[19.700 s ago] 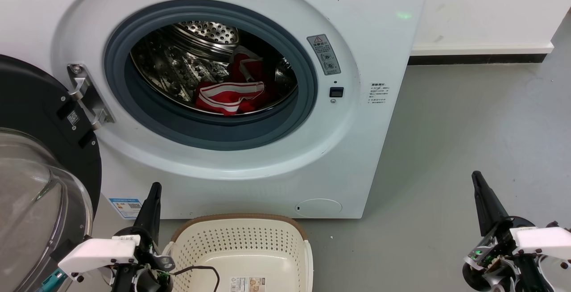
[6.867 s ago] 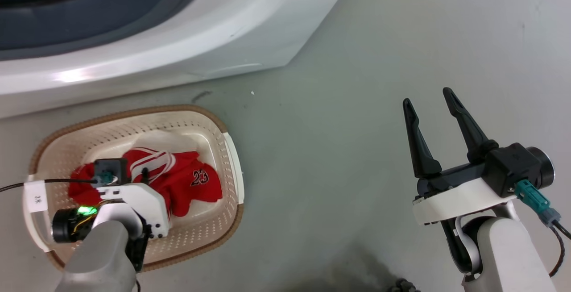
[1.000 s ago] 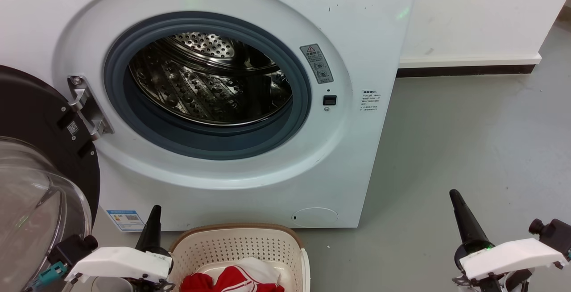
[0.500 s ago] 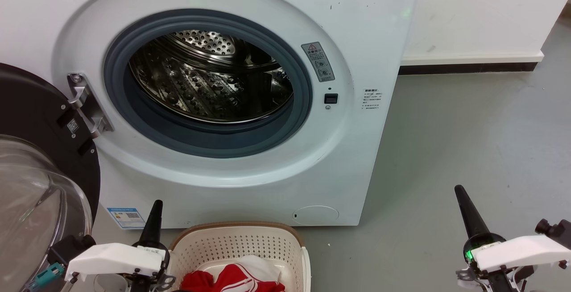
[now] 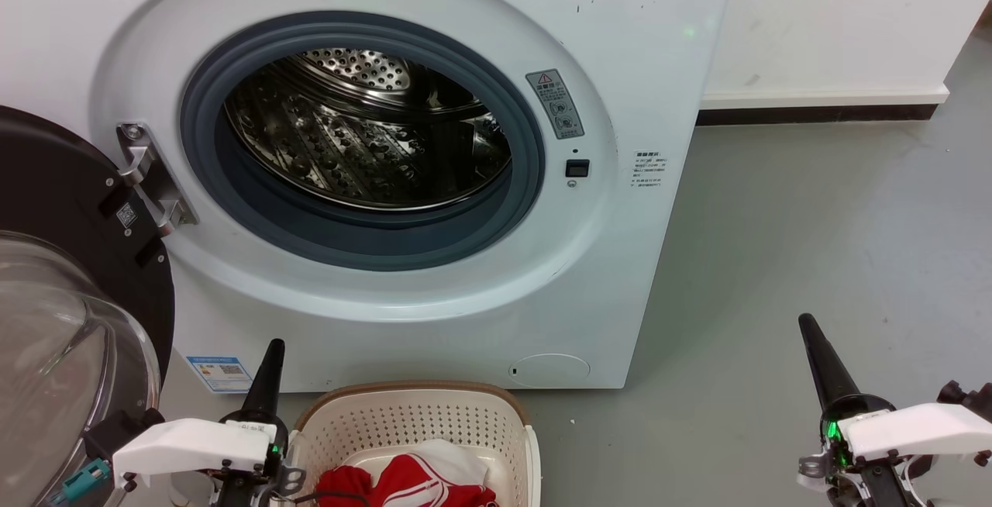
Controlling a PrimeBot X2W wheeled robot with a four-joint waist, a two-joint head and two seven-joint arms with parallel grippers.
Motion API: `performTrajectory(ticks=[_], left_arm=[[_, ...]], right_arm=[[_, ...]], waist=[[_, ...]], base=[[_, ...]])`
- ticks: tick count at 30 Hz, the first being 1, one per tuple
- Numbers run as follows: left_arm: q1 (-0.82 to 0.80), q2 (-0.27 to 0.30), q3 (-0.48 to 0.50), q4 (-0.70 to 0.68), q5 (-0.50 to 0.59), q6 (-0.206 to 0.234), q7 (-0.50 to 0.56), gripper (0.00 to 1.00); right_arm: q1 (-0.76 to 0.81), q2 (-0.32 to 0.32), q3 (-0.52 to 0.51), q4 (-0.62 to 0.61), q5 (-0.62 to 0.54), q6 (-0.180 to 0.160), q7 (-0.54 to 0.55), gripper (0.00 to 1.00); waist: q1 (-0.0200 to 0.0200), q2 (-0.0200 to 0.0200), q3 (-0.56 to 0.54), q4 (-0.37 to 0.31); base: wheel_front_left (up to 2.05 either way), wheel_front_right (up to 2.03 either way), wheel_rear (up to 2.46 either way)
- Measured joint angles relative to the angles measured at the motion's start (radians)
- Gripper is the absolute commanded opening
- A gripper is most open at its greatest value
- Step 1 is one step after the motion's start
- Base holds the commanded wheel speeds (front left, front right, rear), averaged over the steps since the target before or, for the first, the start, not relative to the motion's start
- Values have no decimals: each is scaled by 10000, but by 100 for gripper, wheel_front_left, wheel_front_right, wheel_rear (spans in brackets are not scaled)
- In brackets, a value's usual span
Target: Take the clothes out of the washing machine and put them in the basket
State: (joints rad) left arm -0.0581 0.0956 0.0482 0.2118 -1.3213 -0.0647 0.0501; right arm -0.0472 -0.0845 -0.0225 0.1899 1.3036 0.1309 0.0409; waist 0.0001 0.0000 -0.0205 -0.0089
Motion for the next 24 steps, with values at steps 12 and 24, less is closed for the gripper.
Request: performTrajectory(ticks=[12, 24], left_arm=[[-133, -130, 213, 109, -913, -211, 190, 0], [-282, -267, 397, 199, -1753, -410, 366, 0]], right_arm=[[-144, 2, -153, 155, 1081, 0, 127, 0], [-310, 12, -303, 320, 2063, 0, 224, 0]], waist=[[-1, 0, 67, 25], [0, 0, 134, 50]], base=[[0, 0, 0], [0, 0, 0]])
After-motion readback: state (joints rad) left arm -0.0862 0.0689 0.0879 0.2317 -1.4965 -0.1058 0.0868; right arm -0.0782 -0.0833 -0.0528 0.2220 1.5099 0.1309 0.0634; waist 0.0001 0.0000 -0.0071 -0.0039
